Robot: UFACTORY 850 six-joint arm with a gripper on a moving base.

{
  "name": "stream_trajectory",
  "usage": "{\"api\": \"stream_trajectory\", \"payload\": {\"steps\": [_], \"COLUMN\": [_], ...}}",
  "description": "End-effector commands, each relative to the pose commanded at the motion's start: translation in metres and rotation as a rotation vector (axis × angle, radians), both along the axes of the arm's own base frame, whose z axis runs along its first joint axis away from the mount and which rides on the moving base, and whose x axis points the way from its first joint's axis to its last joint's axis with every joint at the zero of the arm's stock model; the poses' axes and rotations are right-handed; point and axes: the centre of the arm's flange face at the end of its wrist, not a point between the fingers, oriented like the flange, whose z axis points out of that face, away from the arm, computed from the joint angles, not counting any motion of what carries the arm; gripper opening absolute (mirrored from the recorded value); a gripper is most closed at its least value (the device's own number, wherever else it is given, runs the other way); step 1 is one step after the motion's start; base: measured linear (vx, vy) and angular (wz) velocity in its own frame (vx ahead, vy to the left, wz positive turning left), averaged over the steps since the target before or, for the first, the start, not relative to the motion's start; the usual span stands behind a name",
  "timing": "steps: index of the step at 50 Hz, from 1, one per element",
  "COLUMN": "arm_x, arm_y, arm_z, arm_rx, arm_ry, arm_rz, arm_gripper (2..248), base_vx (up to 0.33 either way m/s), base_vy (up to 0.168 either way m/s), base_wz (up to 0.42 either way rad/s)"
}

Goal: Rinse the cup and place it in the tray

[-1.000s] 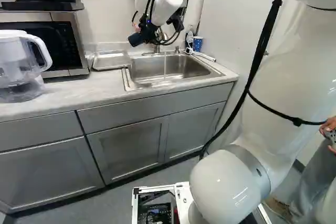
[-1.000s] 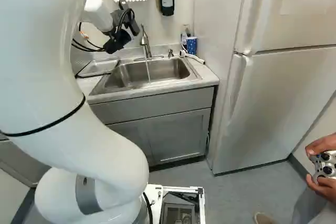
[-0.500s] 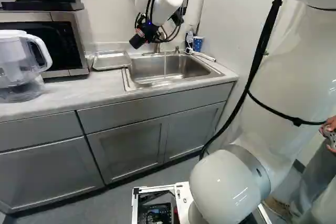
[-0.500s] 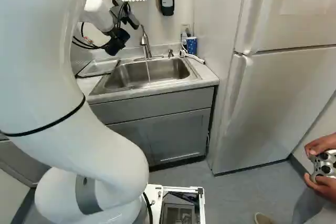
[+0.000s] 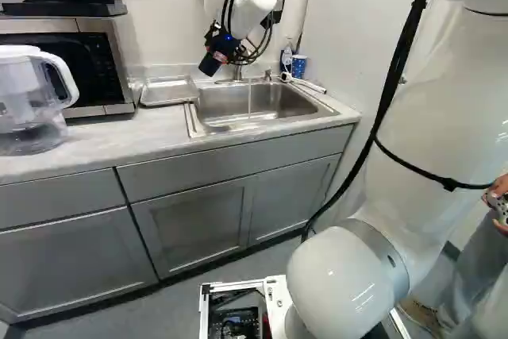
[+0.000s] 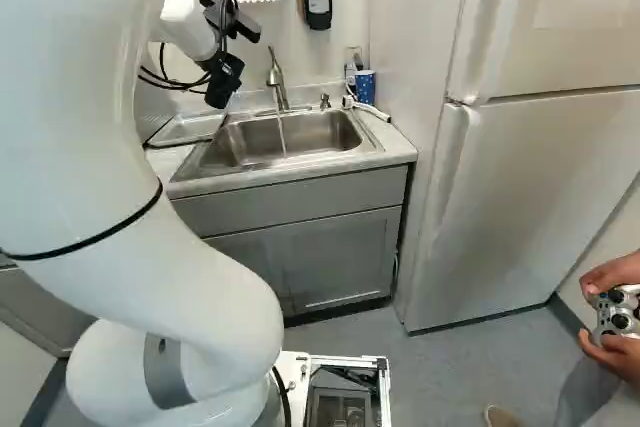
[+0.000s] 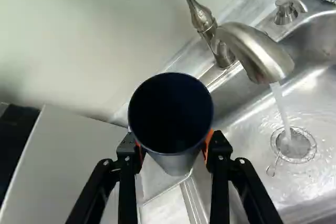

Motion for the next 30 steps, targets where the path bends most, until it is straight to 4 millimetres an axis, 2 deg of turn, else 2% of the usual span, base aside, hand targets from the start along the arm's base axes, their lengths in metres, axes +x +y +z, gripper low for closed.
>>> {"api": "stream_trajectory", "payload": {"steps": [30], "arm_x": [0.0000], "arm_y": [0.0000], "arm_z": [0.0000], "arm_rx": [-0.260], "arm_ry": [-0.090], "arm_rz": [0.159], "arm_gripper": [123], "base_vx": [0.000], "base_vy": [0.000], "base_wz": [0.000]}}
